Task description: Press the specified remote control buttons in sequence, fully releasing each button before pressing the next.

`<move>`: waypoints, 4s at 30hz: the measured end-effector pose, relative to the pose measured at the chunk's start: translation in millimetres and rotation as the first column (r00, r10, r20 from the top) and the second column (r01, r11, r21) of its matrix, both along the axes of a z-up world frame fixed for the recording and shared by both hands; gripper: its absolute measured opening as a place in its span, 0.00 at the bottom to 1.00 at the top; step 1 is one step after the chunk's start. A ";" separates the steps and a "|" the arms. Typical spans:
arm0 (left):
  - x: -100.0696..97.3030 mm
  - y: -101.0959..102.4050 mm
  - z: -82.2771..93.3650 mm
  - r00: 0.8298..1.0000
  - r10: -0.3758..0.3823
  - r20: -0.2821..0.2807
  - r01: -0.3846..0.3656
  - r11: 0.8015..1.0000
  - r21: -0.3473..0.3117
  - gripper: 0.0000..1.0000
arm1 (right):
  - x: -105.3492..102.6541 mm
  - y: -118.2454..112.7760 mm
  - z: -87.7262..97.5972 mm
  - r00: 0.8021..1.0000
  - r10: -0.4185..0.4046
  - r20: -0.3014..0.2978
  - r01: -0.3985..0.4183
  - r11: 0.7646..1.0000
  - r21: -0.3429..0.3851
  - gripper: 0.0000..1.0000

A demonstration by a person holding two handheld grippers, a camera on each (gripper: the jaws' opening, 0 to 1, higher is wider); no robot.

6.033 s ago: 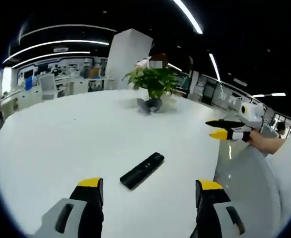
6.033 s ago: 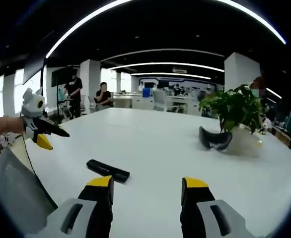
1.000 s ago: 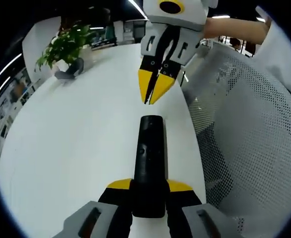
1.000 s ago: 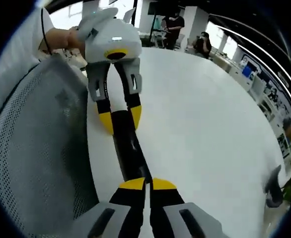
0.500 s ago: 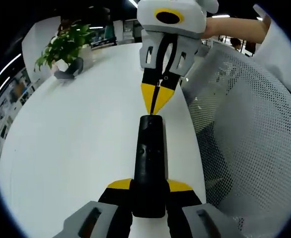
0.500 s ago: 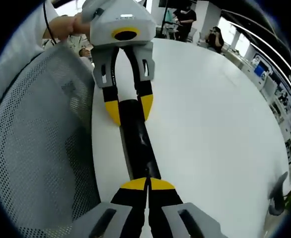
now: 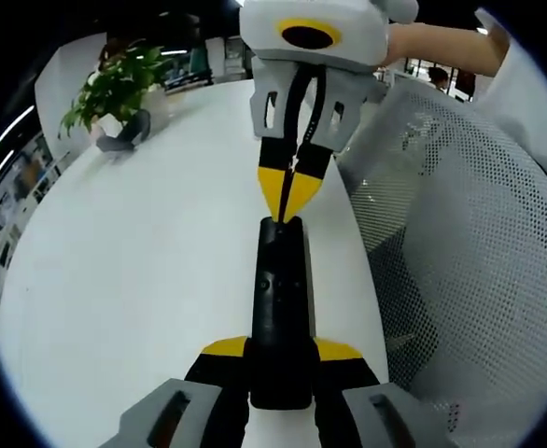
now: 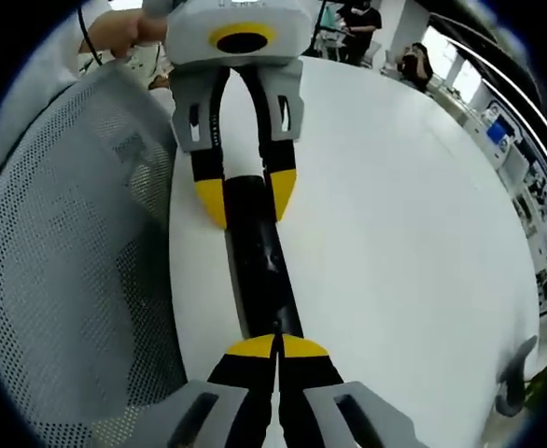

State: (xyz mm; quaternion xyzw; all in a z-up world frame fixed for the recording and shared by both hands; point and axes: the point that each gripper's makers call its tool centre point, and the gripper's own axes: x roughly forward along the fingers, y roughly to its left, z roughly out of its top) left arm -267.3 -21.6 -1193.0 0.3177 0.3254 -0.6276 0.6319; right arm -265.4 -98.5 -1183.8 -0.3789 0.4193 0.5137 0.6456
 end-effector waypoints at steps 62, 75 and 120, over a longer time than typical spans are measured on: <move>-1.2 0.5 0.2 0.998 -0.056 -0.011 0.056 0.998 0.001 0.25 | 6.1 9.6 2.9 0.953 -0.301 -0.005 0.294 0.927 0.231 0.00; -0.8 0.3 -0.1 0.999 -0.054 -0.011 0.054 0.999 0.005 0.25 | -0.2 23.2 -0.8 0.998 -0.056 0.031 0.053 0.993 0.108 0.00; -1.3 0.1 -0.1 0.999 -0.047 -0.009 0.047 0.999 -0.008 0.24 | -4.7 33.7 1.0 0.984 0.178 -0.001 -0.177 0.975 0.134 0.06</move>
